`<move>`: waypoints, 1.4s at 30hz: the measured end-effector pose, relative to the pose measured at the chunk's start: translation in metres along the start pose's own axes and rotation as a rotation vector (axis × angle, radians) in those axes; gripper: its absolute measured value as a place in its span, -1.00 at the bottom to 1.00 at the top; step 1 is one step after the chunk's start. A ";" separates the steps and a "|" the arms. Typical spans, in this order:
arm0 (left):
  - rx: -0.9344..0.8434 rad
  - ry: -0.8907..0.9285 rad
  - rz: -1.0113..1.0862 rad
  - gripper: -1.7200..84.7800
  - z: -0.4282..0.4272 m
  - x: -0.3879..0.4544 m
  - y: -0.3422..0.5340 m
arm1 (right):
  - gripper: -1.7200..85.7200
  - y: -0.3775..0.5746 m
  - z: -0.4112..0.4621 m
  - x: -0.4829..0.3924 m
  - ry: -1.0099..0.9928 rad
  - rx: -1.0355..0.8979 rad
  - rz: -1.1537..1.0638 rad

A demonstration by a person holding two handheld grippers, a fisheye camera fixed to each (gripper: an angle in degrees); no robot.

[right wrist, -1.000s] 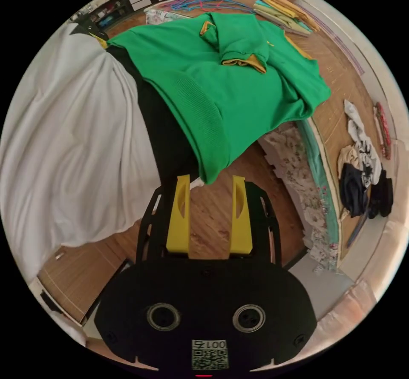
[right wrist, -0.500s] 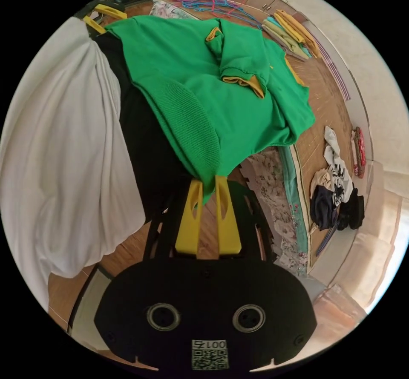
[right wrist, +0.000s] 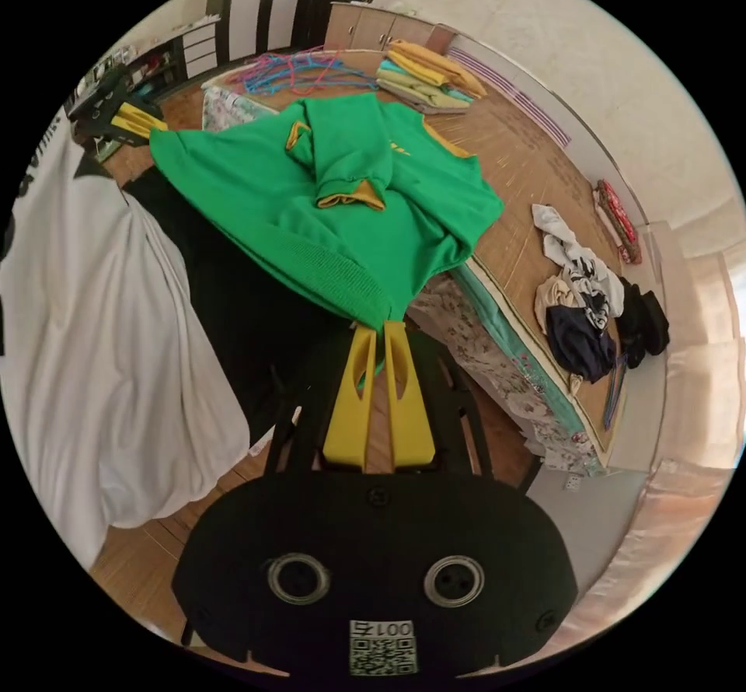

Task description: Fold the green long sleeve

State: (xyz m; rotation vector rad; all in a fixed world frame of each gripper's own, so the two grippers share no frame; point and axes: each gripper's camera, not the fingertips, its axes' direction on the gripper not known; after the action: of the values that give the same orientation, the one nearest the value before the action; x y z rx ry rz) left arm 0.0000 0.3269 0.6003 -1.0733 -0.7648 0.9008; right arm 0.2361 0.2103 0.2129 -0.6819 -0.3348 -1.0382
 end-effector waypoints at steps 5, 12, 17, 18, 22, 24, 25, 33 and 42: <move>0.145 0.028 -0.097 -0.98 -0.049 -0.049 0.026 | -0.92 0.012 -0.030 0.036 -0.080 0.080 -0.019; 0.228 0.063 -0.036 -0.98 -0.086 -0.092 0.035 | -0.93 0.016 -0.049 0.077 -0.192 0.069 -0.099; 0.280 0.024 0.003 -0.98 -0.083 -0.151 0.002 | -0.93 -0.012 -0.044 0.132 -0.132 0.175 -0.072; 0.296 0.006 0.007 -0.98 -0.080 -0.175 -0.013 | -0.93 -0.028 -0.041 0.150 -0.099 0.212 -0.062; 0.273 -0.026 -0.007 -0.98 -0.049 -0.270 -0.091 | -0.93 -0.103 -0.008 0.225 -0.042 0.283 -0.013; 0.224 -0.014 -0.017 -0.98 -0.025 -0.311 -0.131 | -0.93 -0.141 0.018 0.260 -0.043 0.271 0.028; 0.187 0.004 -0.021 -0.98 -0.007 -0.336 -0.158 | -0.93 -0.165 0.036 0.282 -0.043 0.260 0.062; -0.067 0.201 -0.177 -0.98 0.152 -0.461 -0.292 | -0.92 -0.310 0.198 0.396 -0.169 0.033 0.259; -0.036 0.335 -0.333 -0.87 0.227 -0.525 -0.341 | -0.81 -0.390 0.293 0.422 -0.092 -0.126 0.205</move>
State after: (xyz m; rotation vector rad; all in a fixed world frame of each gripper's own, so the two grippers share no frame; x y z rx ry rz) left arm -0.3473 -0.1247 0.9449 -1.0557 -0.6541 0.4123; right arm 0.1163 -0.0103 0.8071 -0.8607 -0.2749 -0.8393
